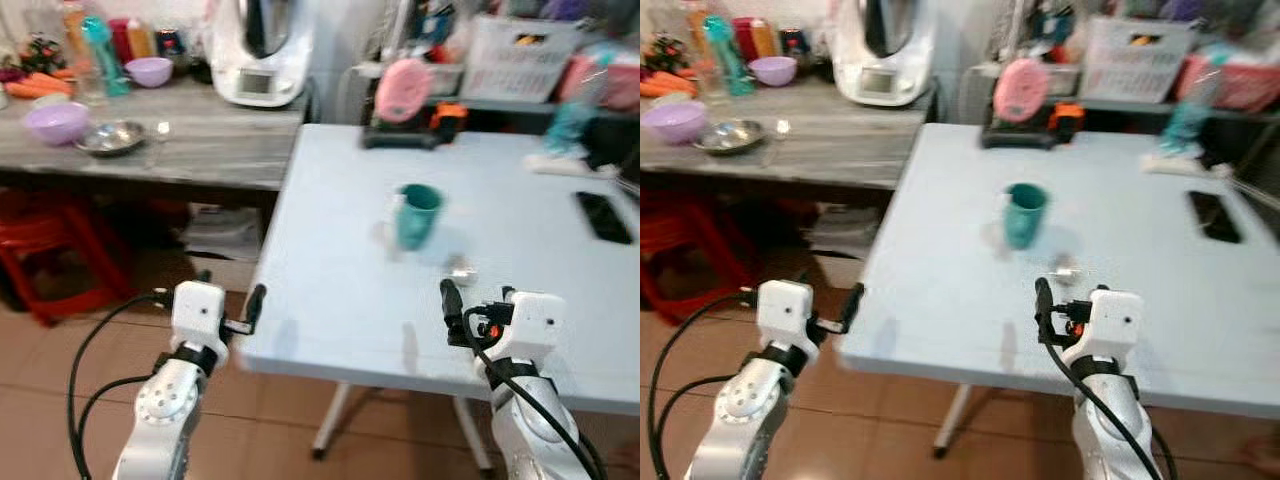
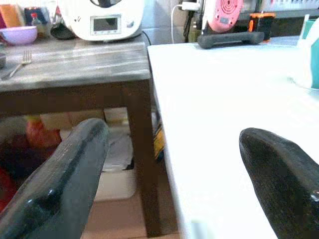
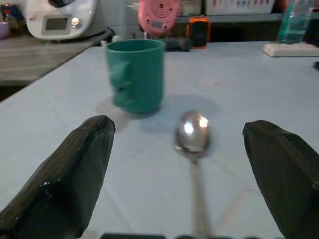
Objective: Setting the table
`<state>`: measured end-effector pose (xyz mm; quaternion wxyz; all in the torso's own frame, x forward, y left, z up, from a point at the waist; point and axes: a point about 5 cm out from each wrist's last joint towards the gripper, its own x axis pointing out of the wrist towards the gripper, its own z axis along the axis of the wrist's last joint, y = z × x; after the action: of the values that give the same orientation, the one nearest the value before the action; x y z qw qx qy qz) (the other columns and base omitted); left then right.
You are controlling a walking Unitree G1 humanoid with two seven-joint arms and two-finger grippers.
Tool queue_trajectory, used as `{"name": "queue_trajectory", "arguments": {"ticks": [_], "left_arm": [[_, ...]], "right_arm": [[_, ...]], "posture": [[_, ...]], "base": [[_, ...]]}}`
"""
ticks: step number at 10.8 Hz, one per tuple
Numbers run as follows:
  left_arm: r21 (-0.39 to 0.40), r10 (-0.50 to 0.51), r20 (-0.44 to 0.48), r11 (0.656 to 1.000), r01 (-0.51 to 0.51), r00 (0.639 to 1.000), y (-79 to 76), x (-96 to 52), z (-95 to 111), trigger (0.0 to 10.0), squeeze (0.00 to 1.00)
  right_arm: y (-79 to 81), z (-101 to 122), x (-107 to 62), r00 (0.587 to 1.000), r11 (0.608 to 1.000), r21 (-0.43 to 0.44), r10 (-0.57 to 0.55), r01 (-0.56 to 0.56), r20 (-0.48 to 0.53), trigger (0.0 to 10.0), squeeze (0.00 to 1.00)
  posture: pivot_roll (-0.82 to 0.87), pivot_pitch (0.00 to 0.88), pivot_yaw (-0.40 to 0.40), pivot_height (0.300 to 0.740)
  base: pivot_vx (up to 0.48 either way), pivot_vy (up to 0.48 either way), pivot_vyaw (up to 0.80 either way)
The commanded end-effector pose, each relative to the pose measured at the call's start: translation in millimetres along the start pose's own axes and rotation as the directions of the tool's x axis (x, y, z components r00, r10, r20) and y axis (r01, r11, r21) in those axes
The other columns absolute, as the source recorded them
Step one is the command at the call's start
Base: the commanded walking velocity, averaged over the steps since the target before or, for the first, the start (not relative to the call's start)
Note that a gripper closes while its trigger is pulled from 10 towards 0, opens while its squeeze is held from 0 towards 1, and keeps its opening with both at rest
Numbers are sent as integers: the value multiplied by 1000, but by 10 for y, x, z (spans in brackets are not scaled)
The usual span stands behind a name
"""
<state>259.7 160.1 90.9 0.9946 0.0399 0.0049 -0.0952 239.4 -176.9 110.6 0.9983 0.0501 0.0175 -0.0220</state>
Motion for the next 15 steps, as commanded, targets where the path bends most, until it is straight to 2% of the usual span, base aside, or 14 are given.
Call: {"name": "queue_trajectory", "arguments": {"ticks": [1, 3, 4, 9, 12, 14, 15], "left_arm": [[4, 14, -9, 1000, -14, 1000, 47, -20, -9, 10000, 0], [3, 16, -8, 1000, -16, 1000, 37, -25, -10, 10000, 0], [-15, 22, -3, 1000, -22, 1000, 29, -26, -8, 10000, 0], [-3, 24, -14, 1000, -24, 1000, 14, -2, -29, 10000, 0], [-10, 1, -6, 1000, -1, 1000, -22, 13, -22, 10000, 0], [-33, -58, 5, 998, 58, 998, -62, 10, -11, 10000, 0], [-52, -152, 12, 987, 152, 988, -121, -20, -2, 10000, 0]], "right_arm": [[52, 28, 12, 1000, 1000, 6, 19, -19, 10, 10000, 0], [58, 22, 11, 1000, 1000, 8, 20, -20, 8, 10000, 0], [64, 19, 13, 1000, 1000, 10, 22, -22, 7, 10000, 0], [93, 54, 101, 999, 999, 14, 39, -39, 9, 10000, 0], [166, 56, 167, 997, 997, 19, 78, -78, 1, 10000, 0], [245, 59, 257, 994, 994, 19, 111, -111, -12, 10000, 0], [364, 65, 433, 989, 990, 23, 142, -141, -29, 10000, 0]], "posture": [[1, 0, -3, 740], [2, 0, -3, 740], [2, 0, -3, 740], [-2, 0, -7, 740], [-2, 0, -7, 740], [-2, 0, -5, 740], [8, 0, -5, 740]], "base": [[0, -480, 0], [0, -409, 0], [0, 0, 0], [0, 0, 0], [0, 0, 0], [0, 0, 0], [0, 0, 0]]}}
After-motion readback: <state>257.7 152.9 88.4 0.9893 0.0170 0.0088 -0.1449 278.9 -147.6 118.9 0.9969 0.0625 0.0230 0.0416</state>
